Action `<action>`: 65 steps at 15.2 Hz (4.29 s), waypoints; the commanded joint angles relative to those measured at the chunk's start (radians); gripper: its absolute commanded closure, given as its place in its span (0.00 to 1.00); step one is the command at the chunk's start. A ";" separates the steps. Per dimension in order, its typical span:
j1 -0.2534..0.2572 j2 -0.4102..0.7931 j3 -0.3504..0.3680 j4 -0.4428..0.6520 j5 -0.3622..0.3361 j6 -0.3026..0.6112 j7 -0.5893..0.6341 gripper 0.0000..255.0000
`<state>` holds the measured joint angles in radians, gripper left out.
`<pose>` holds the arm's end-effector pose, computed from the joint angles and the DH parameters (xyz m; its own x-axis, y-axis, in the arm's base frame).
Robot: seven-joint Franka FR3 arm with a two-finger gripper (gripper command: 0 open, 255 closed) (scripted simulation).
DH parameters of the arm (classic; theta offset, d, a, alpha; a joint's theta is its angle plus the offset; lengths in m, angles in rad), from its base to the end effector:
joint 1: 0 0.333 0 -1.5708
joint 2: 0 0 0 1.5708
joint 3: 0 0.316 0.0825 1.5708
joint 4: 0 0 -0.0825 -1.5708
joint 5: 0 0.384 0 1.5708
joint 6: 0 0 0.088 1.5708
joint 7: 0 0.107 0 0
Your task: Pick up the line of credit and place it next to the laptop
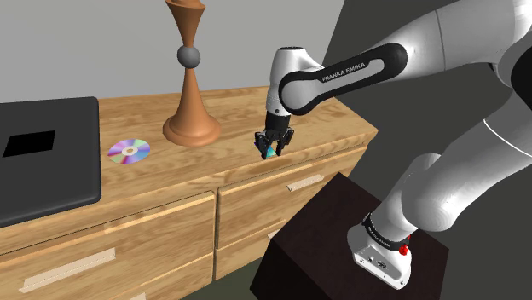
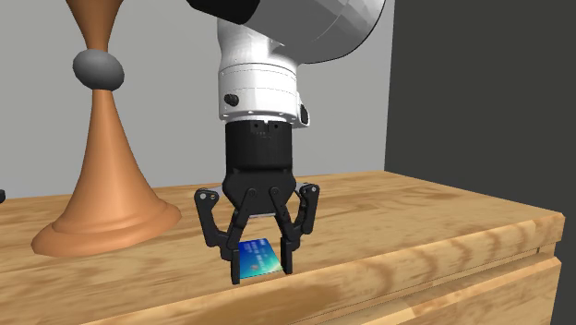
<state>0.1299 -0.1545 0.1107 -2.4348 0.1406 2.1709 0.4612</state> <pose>0.4397 0.1132 0.3542 0.9439 -0.2988 -0.1409 -0.3057 -0.9517 -0.0298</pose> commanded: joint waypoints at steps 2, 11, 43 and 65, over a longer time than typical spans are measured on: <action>0.000 0.003 0.000 -0.002 0.000 0.000 -0.001 1.00; 0.000 -0.029 -0.001 0.024 -0.001 -0.057 0.004 1.00; 0.123 0.420 0.120 0.796 -0.076 -0.357 0.307 1.00; 0.271 0.917 0.123 1.406 -0.171 -0.464 0.429 1.00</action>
<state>0.4022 0.7628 0.2341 -1.0137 -0.0308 1.6914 0.8913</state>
